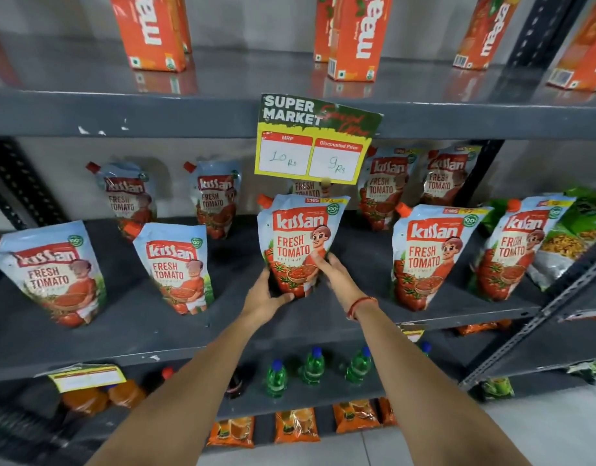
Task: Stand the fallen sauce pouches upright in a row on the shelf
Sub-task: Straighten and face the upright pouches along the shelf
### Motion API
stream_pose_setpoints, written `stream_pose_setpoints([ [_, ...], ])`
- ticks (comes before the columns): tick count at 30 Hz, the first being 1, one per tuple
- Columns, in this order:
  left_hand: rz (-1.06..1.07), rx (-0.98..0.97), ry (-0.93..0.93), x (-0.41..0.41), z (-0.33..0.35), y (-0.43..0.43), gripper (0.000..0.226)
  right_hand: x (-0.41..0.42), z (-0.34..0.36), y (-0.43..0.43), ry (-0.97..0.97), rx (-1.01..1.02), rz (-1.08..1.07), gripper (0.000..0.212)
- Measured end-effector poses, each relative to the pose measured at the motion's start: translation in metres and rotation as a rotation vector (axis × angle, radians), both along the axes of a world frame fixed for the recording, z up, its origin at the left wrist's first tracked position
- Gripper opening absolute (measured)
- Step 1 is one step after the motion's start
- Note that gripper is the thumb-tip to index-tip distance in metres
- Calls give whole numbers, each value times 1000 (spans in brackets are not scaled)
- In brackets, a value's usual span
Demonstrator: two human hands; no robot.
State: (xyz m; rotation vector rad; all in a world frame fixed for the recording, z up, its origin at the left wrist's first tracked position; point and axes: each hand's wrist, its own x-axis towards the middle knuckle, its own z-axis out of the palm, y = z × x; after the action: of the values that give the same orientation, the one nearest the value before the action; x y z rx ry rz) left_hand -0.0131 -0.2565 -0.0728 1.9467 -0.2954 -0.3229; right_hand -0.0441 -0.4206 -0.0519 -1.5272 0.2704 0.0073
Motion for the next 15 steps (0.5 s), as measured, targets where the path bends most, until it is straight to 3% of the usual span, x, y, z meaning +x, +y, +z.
stream_pose_setpoints([
  [4,-20,31,-25,-1,-7,-1,76,-12,-8,-11,-31,-100,25,33],
  [15,-45,-17,-40,-30,-20,-11,77,-55,-36,-18,-111,-55,-177,32],
])
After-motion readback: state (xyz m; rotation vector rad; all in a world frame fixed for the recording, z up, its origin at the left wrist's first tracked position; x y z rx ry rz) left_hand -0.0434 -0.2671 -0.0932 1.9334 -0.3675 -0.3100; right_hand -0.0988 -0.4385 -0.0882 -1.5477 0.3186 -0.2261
